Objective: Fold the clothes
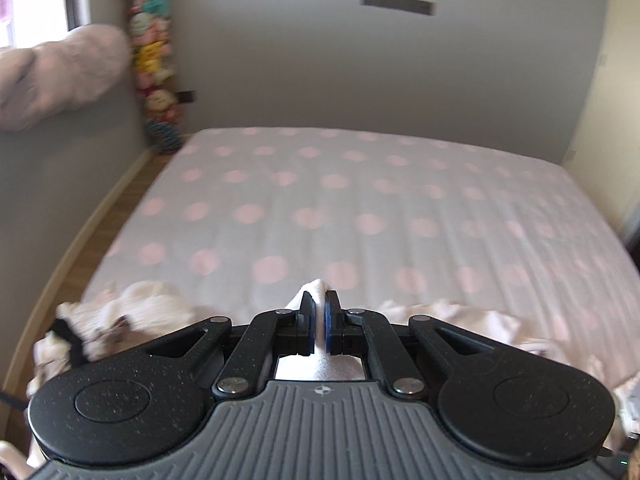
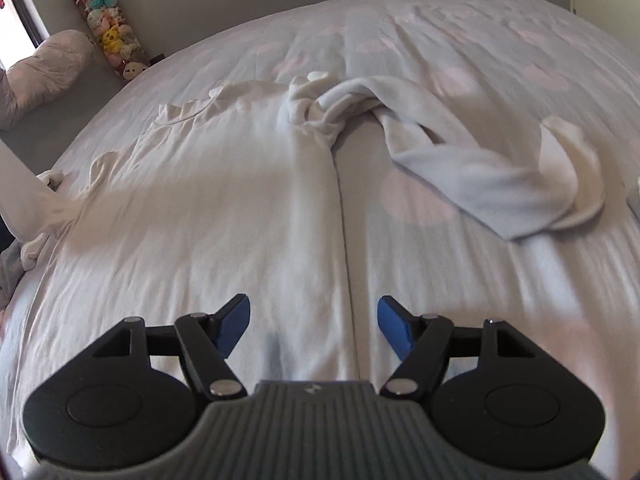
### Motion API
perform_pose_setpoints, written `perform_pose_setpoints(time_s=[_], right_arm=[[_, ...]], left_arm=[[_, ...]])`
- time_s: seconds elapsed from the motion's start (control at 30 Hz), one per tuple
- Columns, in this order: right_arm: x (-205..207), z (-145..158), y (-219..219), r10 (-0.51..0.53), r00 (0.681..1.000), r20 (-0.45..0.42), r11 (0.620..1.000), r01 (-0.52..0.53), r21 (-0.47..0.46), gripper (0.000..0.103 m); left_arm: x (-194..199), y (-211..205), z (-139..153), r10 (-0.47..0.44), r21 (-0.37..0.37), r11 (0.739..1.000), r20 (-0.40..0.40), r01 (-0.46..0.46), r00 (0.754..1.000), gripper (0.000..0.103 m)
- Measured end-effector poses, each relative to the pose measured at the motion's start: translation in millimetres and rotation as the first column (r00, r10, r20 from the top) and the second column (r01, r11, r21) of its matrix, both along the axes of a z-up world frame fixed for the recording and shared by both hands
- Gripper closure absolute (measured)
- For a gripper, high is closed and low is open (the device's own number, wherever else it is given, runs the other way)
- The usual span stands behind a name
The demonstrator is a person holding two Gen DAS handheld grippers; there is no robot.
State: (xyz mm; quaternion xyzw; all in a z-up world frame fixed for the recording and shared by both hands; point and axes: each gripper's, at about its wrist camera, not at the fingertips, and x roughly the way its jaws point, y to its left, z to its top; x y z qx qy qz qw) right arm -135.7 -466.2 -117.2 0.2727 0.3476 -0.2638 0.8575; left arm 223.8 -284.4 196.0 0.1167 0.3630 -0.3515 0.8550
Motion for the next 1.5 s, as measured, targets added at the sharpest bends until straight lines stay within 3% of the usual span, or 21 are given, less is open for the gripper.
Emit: perform_pose_setpoints(time_s=[0.17, 0.27, 0.57, 0.7, 0.83, 0.93, 1.13, 1.2, 1.3, 1.5], right_arm=[[43.4, 14.3, -21.7, 0.067, 0.997, 0.039, 0.996, -0.064, -0.058, 0.030], [64.0, 17.9, -33.9, 0.094, 0.995, 0.044, 0.990, -0.088, -0.106, 0.030], [58.9, -7.4, -54.7, 0.148, 0.987, 0.063, 0.972, -0.134, -0.192, 0.030], [56.8, -12.5, -68.1, 0.131, 0.984, 0.120, 0.981, -0.112, -0.159, 0.030], [59.9, -12.5, -66.1, 0.168, 0.975, 0.146, 0.971, -0.137, -0.198, 0.030], [64.0, -15.1, -62.4, 0.199, 0.968, 0.153, 0.964, -0.165, -0.210, 0.030], [74.5, -19.6, -56.0, 0.249, 0.949, 0.193, 0.961, -0.219, -0.168, 0.032], [79.2, -21.5, -55.9, 0.255, 0.944, 0.210, 0.963, -0.228, -0.145, 0.042], [86.9, -26.9, -58.2, 0.245, 0.944, 0.223, 0.969, -0.228, -0.099, 0.051], [93.1, -35.2, -61.9, 0.213, 0.942, 0.259, 0.976, -0.215, -0.021, 0.051]], left_arm=[[-28.0, -71.9, -10.1, -0.147, 0.005, 0.989, -0.017, 0.147, 0.989, 0.101], [-38.9, -114.1, -31.7, -0.205, 0.024, 0.978, -0.053, 0.206, 0.977, 0.101], [-62.8, -213.3, -147.3, -0.305, 0.139, 0.927, -0.263, 0.349, 0.915, 0.100], [-73.0, -239.7, -194.1, -0.329, 0.156, 0.902, -0.353, 0.402, 0.876, 0.100], [-81.5, -261.1, -223.4, -0.345, 0.139, 0.893, -0.401, 0.428, 0.849, 0.083], [-87.2, -271.3, -234.1, -0.361, 0.127, 0.886, -0.416, 0.446, 0.835, 0.079], [-83.5, -257.1, -240.9, -0.352, 0.145, 0.887, -0.405, 0.439, 0.844, 0.078], [-77.0, -245.5, -242.8, -0.329, 0.157, 0.894, -0.403, 0.419, 0.854, 0.078], [-66.1, -223.0, -244.4, -0.285, 0.177, 0.910, -0.391, 0.376, 0.875, 0.078], [-47.7, -167.3, -251.0, -0.220, 0.235, 0.926, -0.300, 0.295, 0.928, 0.077]])
